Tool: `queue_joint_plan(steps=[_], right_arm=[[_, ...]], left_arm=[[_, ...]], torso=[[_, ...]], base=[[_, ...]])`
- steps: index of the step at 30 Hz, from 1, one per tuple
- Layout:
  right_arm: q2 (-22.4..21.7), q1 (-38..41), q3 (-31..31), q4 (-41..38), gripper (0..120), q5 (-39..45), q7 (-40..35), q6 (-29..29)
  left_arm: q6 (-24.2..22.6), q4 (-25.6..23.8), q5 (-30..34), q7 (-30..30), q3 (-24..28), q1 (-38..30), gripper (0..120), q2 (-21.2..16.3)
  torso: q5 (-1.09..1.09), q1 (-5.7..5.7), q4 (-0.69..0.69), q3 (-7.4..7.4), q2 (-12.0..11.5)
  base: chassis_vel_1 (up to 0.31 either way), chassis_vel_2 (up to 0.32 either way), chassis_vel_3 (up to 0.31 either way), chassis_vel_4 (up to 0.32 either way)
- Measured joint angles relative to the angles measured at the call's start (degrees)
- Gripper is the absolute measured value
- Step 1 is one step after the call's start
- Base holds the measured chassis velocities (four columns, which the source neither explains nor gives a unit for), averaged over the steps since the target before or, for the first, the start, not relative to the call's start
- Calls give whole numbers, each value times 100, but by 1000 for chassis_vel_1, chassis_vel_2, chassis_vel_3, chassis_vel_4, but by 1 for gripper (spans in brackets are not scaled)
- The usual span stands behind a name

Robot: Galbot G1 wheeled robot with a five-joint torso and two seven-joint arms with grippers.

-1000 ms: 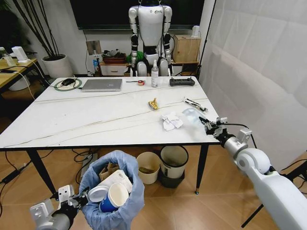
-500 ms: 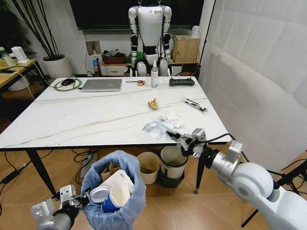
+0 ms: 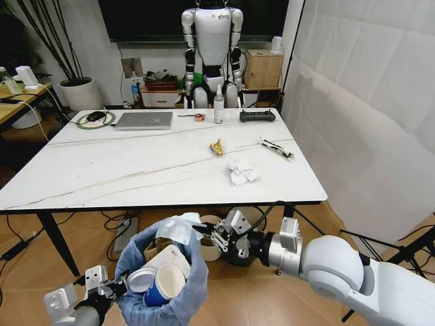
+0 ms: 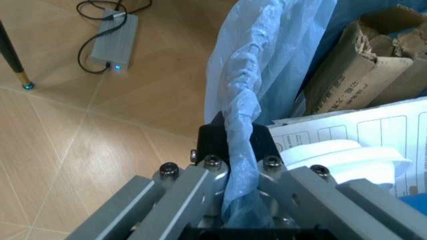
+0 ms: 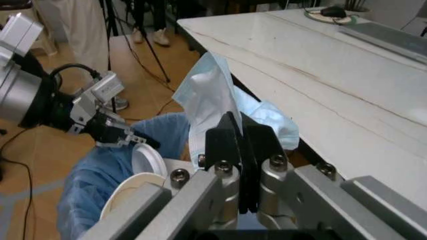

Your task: Pick up the trash bin and place the trash from the table into it.

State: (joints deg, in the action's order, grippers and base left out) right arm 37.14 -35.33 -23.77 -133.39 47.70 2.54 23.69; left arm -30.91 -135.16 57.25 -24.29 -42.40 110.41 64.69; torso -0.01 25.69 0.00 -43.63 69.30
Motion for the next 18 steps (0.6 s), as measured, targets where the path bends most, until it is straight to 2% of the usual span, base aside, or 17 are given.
queue_joint_plan(steps=[4,7,8,10,12,18], right_arm=[[66,507,-441,-50,0,201,-152,146],[328,1125,-981,-230,0,738,-591,779],[328,1125,-981,-230,0,738,-591,779],[556,1520,-1245,-309,0,1133,-887,1196],[791,1840,-1475,-292,0,1313,-1067,1370],[1141,1931,-1585,-72,0,1711,-1346,1840]], left_arm=[[-13,10,-3,0,19,-20,0,-3],[-25,10,8,1,10,-20,0,-26],[-25,10,8,1,10,-20,0,-26],[-26,14,13,-1,1,-23,0,-33],[-27,17,14,-2,-1,-24,0,-22],[-27,-5,-4,-2,-9,2,0,-15]], torso=[[0,0,-1,0,0],[1,0,0,0,0],[1,0,0,0,0],[0,0,-1,0,0],[-1,0,1,0,0],[-1,0,0,0,0]], base=[[0,0,0,0],[0,0,0,0],[0,0,0,0],[0,0,0,0],[0,0,0,0],[0,0,0,0]])
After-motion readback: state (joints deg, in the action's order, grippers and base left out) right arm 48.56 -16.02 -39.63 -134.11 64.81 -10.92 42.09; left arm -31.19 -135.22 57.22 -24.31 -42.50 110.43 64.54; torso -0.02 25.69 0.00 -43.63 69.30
